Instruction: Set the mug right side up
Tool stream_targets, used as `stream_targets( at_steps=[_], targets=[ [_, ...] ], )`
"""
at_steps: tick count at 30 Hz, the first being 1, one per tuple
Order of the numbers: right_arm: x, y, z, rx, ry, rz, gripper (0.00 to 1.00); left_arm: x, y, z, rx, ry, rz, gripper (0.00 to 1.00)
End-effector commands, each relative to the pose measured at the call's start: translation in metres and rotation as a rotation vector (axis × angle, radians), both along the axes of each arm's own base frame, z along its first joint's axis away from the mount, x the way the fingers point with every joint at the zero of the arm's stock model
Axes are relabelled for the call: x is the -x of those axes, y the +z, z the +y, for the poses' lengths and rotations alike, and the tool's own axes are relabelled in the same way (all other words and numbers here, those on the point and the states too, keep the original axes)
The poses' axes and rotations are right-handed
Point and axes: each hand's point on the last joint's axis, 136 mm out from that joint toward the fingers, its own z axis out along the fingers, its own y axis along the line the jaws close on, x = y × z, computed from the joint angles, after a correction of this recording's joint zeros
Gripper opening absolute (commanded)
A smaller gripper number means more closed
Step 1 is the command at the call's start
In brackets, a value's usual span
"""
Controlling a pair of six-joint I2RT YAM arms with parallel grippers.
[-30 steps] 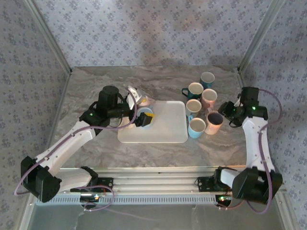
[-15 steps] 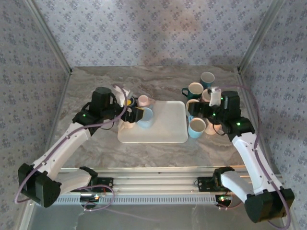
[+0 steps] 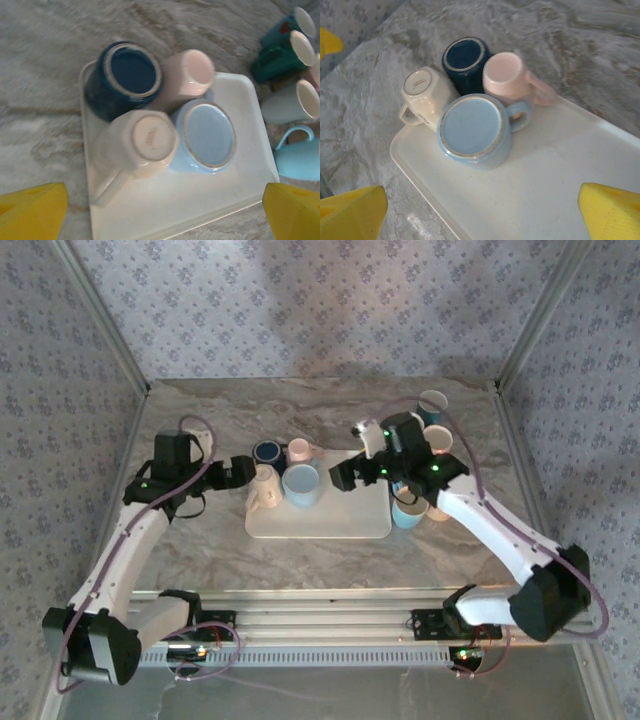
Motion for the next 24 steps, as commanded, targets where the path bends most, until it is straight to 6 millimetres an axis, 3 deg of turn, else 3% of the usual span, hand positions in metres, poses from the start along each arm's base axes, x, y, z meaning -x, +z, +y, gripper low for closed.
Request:
stream_targets(
  at_steps=[1, 9, 17, 21, 24],
  targets=[
    [-0.003, -0.001, 0.025, 0.059, 0.071, -0.015, 1.00, 0.011, -0.016, 0.008, 0.075, 0.060, 0.149, 1.00],
    [-0.018, -0.038, 0.079, 0.114, 0.144, 0.055, 1.00, 0.015, -0.027, 0.010, 0.110, 0.070, 0.197, 1.00],
    [-0.033, -0.091, 0.058, 0.333, 0.021, 0.144, 1.00, 0.013, -0.032, 0.009, 0.112, 0.063, 0.212, 1.00],
    [-0.032, -0.094, 0.053, 0.213, -0.040, 0.243, 1.00, 0.012, -0.034, 0.005, 0.131, 0.048, 0.229, 1.00],
    [-0.033, -0.094, 0.049, 0.092, -0.106, 0.357, 0.94, 0.011, -0.040, 0.003, 0.148, 0.051, 0.263, 1.00]
  ],
)
